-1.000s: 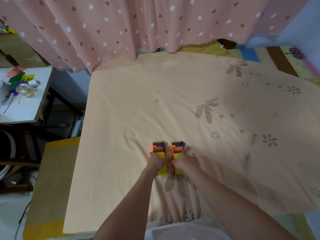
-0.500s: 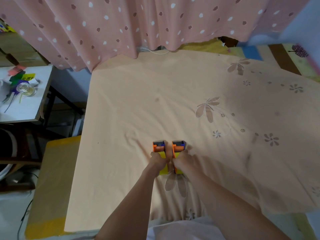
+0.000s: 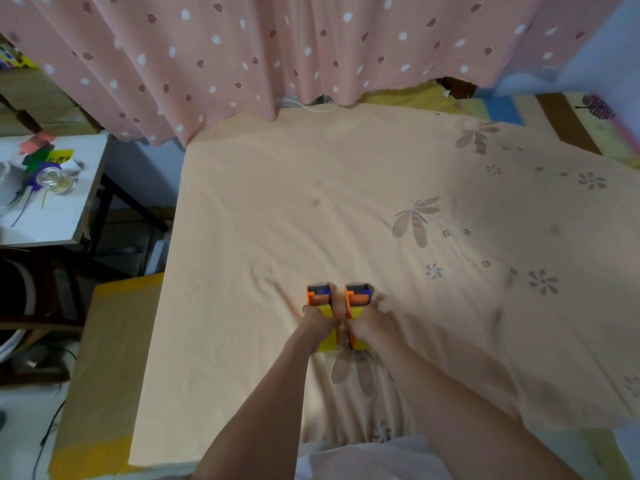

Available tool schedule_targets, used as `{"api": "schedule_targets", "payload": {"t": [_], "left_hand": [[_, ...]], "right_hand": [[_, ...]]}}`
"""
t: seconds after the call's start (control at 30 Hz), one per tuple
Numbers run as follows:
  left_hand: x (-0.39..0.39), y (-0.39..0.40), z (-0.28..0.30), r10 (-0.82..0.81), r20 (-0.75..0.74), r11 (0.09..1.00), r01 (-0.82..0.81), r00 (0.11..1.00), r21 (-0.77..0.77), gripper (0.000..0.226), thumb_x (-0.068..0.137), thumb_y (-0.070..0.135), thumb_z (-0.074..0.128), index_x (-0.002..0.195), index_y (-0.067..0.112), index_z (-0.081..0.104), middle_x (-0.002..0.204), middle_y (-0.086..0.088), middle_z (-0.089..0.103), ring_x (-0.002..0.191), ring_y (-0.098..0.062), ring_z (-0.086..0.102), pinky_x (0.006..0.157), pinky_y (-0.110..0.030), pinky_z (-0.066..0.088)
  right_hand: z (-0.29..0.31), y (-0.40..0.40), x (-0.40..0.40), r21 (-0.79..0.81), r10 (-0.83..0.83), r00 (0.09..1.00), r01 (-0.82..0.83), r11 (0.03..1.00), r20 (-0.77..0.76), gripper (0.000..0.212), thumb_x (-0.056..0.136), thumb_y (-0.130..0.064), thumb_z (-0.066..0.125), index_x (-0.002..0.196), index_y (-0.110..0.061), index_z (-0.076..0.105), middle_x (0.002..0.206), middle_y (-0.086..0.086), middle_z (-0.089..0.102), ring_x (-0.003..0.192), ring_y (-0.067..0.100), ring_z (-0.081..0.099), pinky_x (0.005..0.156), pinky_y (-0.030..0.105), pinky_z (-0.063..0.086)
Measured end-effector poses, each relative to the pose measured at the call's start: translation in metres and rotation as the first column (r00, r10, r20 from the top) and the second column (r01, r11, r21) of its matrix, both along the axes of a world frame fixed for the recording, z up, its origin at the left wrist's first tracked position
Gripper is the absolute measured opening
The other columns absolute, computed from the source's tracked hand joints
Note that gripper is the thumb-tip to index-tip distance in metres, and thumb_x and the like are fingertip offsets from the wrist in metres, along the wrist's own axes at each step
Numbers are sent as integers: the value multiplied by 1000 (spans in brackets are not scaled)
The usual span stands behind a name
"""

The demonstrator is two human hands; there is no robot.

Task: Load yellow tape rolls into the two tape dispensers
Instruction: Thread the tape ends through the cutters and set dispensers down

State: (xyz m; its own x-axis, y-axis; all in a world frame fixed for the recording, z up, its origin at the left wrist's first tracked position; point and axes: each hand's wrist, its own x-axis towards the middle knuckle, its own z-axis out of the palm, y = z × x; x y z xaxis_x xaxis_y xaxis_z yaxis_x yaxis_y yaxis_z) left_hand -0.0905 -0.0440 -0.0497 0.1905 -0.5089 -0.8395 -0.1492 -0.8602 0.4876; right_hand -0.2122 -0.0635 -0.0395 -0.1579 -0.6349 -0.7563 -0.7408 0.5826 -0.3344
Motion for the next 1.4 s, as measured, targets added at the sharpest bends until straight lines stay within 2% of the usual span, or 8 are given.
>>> {"api": "schedule_targets", "payload": {"t": [0.07, 0.4, 0.6, 0.73, 0.93, 1.07, 1.3, 1.4], "left_hand": [[-1, 2, 0, 11, 11, 1000, -11, 1000, -8, 83, 85, 25, 77, 145, 2, 24, 135, -16, 54, 124, -34, 58, 102, -49, 53], [2, 11, -9, 146, -27, 987, -148, 989, -57, 72, 77, 24, 84, 133, 5, 43, 129, -16, 61, 119, -33, 63, 102, -54, 53], [-1, 12, -8, 137, -38, 987, -140, 990, -84, 80, 75, 21, 87, 137, 5, 39, 131, -14, 60, 121, -32, 61, 103, -51, 53], [-1, 12, -9, 127, -28, 989, -129, 992, -73, 82, 77, 21, 85, 139, 5, 35, 132, -14, 57, 122, -32, 59, 102, -48, 52], [-1, 10, -12, 135, -26, 988, -136, 991, -68, 79, 78, 20, 84, 138, 4, 35, 132, -15, 57, 122, -32, 59, 104, -50, 52], [0, 10, -12, 138, -45, 988, -140, 989, -67, 82, 76, 19, 85, 140, 3, 35, 133, -16, 57, 123, -34, 60, 105, -53, 51], [4, 10, -10, 140, -41, 988, -142, 989, -55, 71, 82, 26, 79, 136, 7, 38, 127, -13, 58, 120, -34, 61, 98, -48, 54], [4, 8, 3, 119, -13, 992, -120, 993, -46, 70, 87, 35, 74, 139, 5, 36, 130, -15, 57, 121, -35, 60, 94, -45, 53]], "right_hand": [[-1, 1, 0, 2, -10, 1000, 10, 1000, 11, 68, 87, -34, 70, 142, -10, 38, 137, 13, 57, 124, 30, 57, 86, 29, 45], [-10, 3, -5, 22, -81, 986, 78, 997, 144, 60, 80, -33, 73, 134, -12, 56, 127, 10, 66, 116, 28, 63, 98, 40, 53], [-9, 6, -7, 27, -25, 995, 22, 999, 97, 69, 76, -38, 76, 137, -15, 53, 130, 8, 64, 118, 28, 62, 90, 32, 51], [-9, 6, -5, 16, 29, 996, -30, 999, 83, 49, 81, -34, 72, 127, -19, 62, 123, 6, 68, 111, 26, 65, 76, 27, 43], [-14, 7, -6, 16, 28, 995, -30, 999, 96, 42, 87, -35, 69, 126, -17, 64, 125, 9, 68, 114, 27, 64, 87, 30, 48], [-15, 8, -5, -8, 42, 995, -42, 999, 94, 40, 90, -37, 66, 126, -20, 65, 125, 7, 69, 114, 26, 64, 81, 26, 43], [-9, 8, -6, -1, -21, 998, 21, 1000, 63, 69, 84, -44, 71, 139, -11, 47, 133, 9, 61, 121, 28, 60, 83, 28, 45], [1, 6, -7, -15, -15, 996, 16, 1000, 87, 70, 85, -43, 70, 142, -11, 46, 135, 9, 61, 123, 28, 59, 99, 33, 49]]}}
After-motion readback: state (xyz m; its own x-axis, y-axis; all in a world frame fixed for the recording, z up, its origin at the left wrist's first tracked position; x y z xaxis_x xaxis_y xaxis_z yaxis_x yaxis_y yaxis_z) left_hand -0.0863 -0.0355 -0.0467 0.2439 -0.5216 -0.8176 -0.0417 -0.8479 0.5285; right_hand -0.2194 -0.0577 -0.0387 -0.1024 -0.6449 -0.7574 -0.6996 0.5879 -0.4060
